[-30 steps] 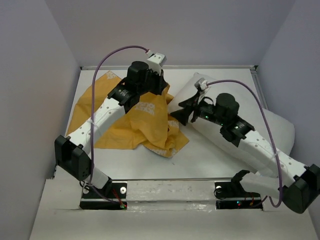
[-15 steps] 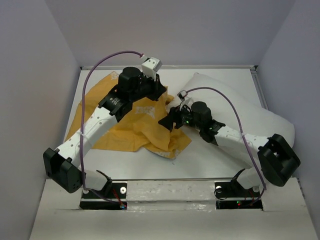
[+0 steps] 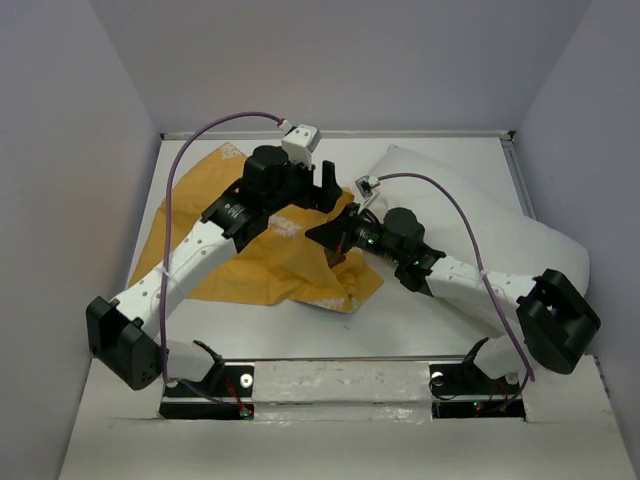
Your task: Put the pillow into the pillowcase
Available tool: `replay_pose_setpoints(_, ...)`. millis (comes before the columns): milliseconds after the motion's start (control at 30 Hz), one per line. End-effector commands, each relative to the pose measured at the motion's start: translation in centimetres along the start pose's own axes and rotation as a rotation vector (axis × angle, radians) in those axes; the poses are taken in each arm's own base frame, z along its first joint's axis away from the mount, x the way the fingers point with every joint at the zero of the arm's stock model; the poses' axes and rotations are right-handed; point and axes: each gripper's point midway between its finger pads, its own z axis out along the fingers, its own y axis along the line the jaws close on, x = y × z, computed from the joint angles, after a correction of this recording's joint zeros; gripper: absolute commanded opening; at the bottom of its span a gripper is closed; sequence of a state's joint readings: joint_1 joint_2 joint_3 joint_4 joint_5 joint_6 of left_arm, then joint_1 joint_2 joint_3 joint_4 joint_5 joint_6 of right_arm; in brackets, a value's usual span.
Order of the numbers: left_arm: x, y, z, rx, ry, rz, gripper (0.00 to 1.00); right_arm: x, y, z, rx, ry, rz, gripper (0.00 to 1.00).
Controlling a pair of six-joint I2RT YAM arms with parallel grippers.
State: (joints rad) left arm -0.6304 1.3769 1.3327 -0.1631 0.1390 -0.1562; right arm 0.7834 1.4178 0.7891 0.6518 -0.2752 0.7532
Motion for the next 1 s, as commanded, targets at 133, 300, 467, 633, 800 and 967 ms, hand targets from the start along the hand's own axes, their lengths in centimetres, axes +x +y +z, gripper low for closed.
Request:
replay_pose_setpoints(133,4.0,3.1,-10.7,-0.209,-0.132,-0.136,0.88,-1.3,0.9,2.6,-0.011,-0.06,0.04,0.0)
replay_pose_setpoints(300,8.3,2.8,-13.3,-0.167,-0.138,-0.199,0.8,-1.1,0.4,3.4,0.014,-0.061,0.049,0.0)
replay_pose_setpoints(467,10.0,0.8,-11.1,-0.075,-0.079,-0.167,0.85,-1.8,0.7,3.6,0.026,-0.074,0.073,0.0)
replay_pose_setpoints(633,10.2,0.0,-8.2,-0.067,-0.096,-0.139,0.89,-2.5,1.1,2.8,0.048,-0.092,0.086,0.0)
replay_pose_setpoints(800,10.0,-0.4,-5.9,-0.065,-0.112,-0.111,0.85,-2.5,1.7,2.5,0.027,-0.084,0.107,0.0)
replay_pose_setpoints(967,10.0,1.6,-5.1,-0.184,-0.144,-0.117,0.59,-2.7,2.3,2.3,0.01,-0.086,0.113,0.0)
